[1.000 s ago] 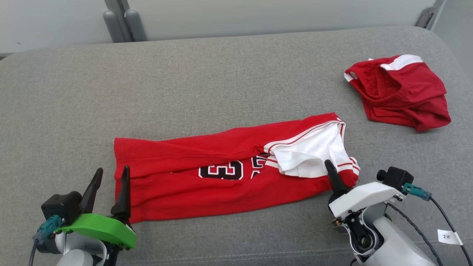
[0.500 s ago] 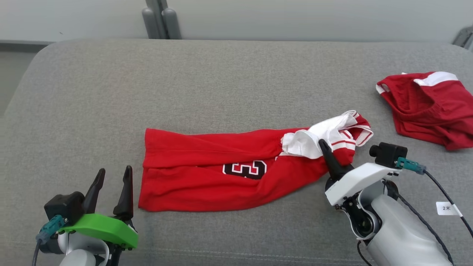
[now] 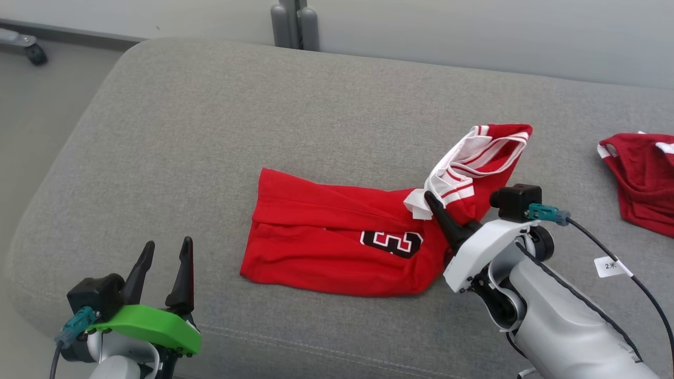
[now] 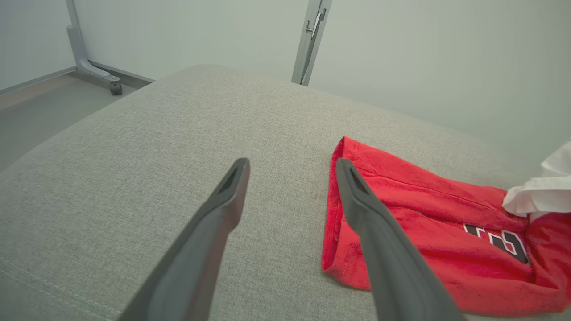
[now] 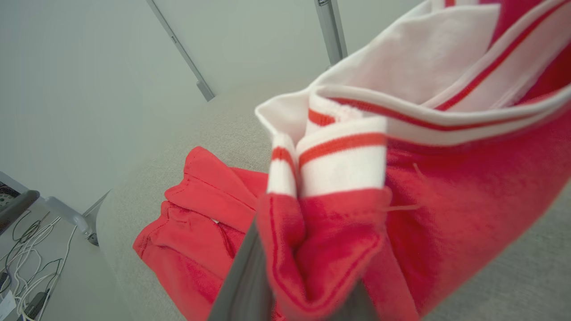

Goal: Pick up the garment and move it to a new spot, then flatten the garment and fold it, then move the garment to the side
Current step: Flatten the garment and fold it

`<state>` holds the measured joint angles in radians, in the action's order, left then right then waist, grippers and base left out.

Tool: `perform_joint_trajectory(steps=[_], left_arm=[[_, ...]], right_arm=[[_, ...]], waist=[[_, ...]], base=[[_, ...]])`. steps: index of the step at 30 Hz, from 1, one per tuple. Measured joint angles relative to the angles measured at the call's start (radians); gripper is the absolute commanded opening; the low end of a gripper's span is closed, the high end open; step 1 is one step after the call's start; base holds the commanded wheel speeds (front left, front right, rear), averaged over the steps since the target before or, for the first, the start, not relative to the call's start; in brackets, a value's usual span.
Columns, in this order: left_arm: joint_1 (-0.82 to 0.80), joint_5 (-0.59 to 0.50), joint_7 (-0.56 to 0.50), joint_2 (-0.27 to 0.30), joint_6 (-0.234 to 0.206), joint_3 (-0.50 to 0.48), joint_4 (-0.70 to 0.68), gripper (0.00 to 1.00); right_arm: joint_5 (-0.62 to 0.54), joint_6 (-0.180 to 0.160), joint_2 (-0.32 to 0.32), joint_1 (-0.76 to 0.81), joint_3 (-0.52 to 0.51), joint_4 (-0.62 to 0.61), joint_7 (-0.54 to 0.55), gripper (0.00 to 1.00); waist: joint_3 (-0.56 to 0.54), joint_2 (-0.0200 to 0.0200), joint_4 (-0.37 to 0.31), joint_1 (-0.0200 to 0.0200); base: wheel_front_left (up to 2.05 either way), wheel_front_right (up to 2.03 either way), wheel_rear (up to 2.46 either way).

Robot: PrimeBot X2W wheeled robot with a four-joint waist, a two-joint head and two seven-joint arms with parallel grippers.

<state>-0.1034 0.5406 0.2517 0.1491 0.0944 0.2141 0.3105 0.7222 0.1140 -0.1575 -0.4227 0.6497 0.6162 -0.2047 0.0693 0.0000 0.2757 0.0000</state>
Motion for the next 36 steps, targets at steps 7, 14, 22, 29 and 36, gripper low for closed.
perform_joint_trajectory(steps=[7, 14, 22, 29, 36], left_arm=[[0.000, 0.000, 0.000, -0.004, 0.002, -0.013, 0.004, 1.00], [0.000, 0.000, 0.000, -0.005, 0.003, -0.024, 0.004, 1.00], [0.000, 0.000, 0.000, -0.013, 0.004, -0.018, 0.003, 1.00], [0.000, 0.000, 0.000, -0.024, 0.008, -0.014, 0.003, 1.00], [-0.001, 0.000, 0.000, -0.029, 0.012, -0.030, 0.005, 1.00]], right_arm=[[-0.043, 0.000, -0.007, -0.024, 0.063, -0.027, 0.032, 0.00], [-0.067, 0.005, 0.025, -0.040, 0.146, -0.055, 0.075, 0.00], [-0.040, 0.009, 0.079, -0.072, 0.144, -0.030, 0.084, 0.00], [-0.071, 0.009, 0.079, -0.128, 0.217, 0.014, 0.146, 0.00], [-0.085, 0.009, 0.079, -0.131, 0.261, 0.019, 0.163, 0.00]], waist=[[-0.001, 0.0000, 0.053, 0.0000], [-0.004, 0.0000, 0.084, 0.0000], [0.007, 0.0000, 0.096, 0.0000], [0.033, 0.0000, 0.126, 0.0000], [0.046, 0.0000, 0.162, 0.0000]], base=[[0.00, 0.00, 0.00], [0.00, 0.00, 0.00], [0.00, 0.00, 0.00], [0.00, 0.00, 0.00], [0.00, 0.00, 0.00]])
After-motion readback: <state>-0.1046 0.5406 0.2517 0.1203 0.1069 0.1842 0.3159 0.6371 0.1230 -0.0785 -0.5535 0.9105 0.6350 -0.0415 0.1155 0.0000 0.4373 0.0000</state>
